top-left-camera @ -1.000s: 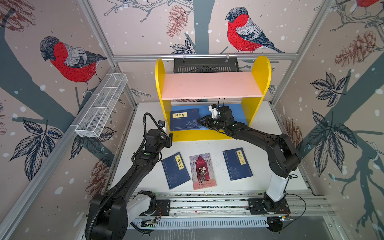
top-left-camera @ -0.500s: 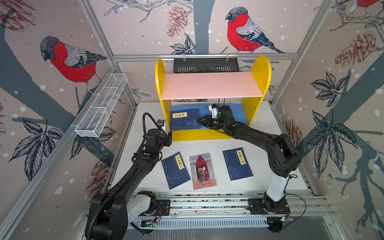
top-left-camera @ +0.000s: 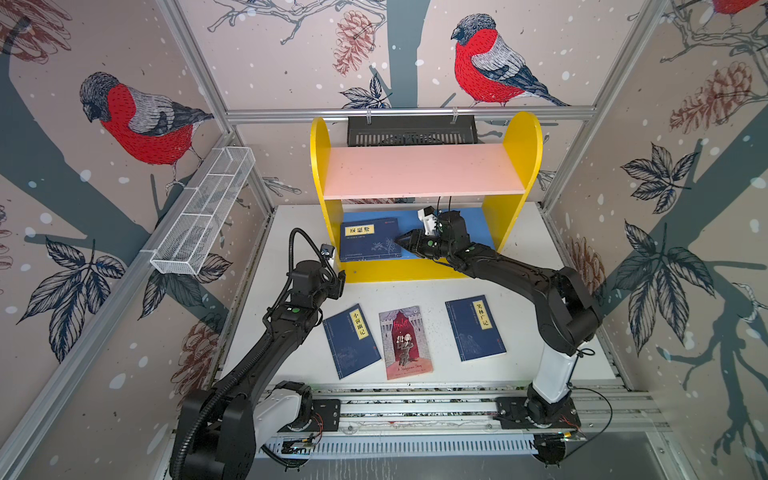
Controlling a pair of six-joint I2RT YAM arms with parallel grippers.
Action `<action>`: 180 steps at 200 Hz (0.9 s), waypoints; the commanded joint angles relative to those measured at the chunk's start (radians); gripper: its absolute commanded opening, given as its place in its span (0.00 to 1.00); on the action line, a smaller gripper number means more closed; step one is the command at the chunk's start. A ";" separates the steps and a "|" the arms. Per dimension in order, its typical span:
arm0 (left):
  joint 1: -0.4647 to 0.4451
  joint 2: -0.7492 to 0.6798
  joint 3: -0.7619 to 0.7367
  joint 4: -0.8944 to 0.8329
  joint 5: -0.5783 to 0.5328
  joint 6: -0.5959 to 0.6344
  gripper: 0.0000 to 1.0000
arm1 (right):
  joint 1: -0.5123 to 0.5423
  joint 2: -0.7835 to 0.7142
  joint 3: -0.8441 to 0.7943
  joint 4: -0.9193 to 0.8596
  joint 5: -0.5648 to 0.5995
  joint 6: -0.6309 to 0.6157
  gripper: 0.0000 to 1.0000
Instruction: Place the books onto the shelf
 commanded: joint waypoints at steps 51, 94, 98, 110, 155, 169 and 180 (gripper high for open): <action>0.003 0.018 -0.007 0.141 -0.049 -0.029 0.69 | 0.002 0.006 0.015 0.054 -0.022 0.004 0.38; 0.003 0.045 -0.010 0.184 -0.054 -0.034 0.69 | 0.001 0.013 0.026 0.055 -0.027 0.003 0.38; 0.003 0.049 -0.009 0.186 -0.057 -0.035 0.69 | 0.001 0.014 0.026 0.055 -0.027 0.004 0.38; 0.005 0.062 -0.003 0.191 -0.062 -0.041 0.69 | 0.001 0.018 0.031 0.055 -0.030 0.005 0.38; 0.011 0.072 0.007 0.198 -0.064 -0.064 0.69 | -0.003 0.029 0.048 0.050 -0.040 0.005 0.38; 0.011 0.072 0.004 0.193 -0.064 -0.061 0.68 | -0.002 0.036 0.054 0.046 -0.040 0.005 0.38; 0.011 0.071 -0.001 0.191 -0.063 -0.059 0.68 | -0.002 0.039 0.058 0.046 -0.042 0.005 0.38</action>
